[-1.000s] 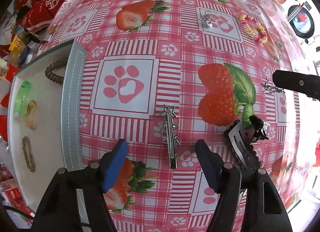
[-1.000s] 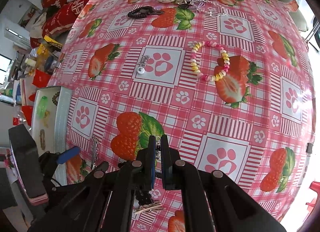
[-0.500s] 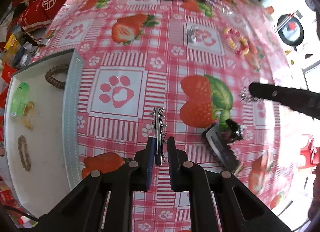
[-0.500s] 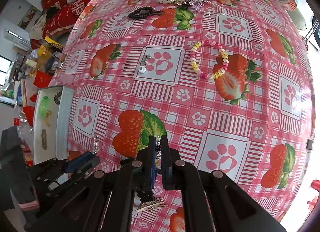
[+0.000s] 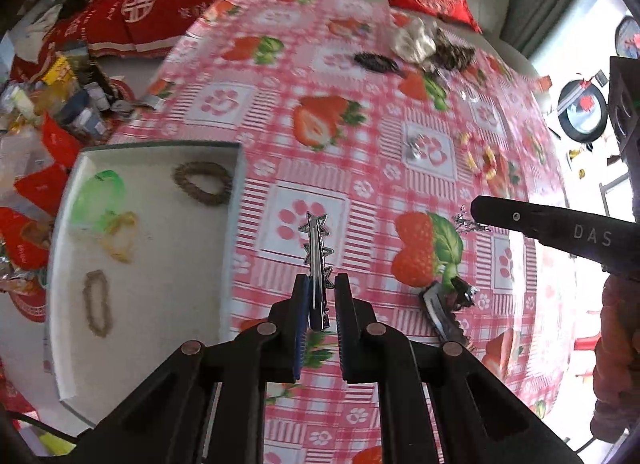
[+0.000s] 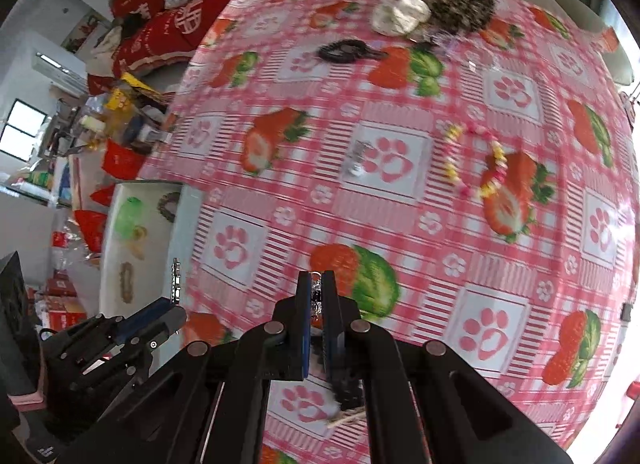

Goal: Organize jewelry
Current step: 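Carry the silver clip with the left tool while the right tool carries the charm to the white tray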

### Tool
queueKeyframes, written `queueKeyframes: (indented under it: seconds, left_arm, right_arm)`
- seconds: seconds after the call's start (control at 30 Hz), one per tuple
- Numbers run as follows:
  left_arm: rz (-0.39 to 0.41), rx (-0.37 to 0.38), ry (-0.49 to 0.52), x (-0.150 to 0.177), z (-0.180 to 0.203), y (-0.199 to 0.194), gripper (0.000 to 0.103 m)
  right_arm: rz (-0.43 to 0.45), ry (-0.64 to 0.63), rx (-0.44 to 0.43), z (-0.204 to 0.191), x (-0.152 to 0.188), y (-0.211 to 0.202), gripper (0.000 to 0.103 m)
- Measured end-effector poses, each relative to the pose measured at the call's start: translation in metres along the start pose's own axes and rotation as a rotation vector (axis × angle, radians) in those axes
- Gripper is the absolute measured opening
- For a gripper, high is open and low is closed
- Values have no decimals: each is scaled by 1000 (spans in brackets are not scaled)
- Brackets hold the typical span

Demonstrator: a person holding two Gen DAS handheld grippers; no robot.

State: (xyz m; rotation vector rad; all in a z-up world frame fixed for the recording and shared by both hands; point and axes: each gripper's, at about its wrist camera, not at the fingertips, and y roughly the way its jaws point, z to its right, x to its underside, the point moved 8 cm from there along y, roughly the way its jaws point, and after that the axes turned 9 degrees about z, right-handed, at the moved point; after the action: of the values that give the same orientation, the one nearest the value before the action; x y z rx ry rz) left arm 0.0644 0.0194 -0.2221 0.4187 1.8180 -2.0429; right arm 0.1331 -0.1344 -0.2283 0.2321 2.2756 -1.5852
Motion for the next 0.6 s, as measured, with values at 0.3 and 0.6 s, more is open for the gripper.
queueKeyframes:
  seconds: [0.3, 0.6]
  left_arm:
    - [37, -85, -102, 9, -70, -26, 19]
    - [26, -200, -232, 43, -158, -38, 19]
  right_arm:
    - [-16, -107, -88, -79, -11, 16, 5]
    - [-60, -220, -176, -166, -12, 52, 5]
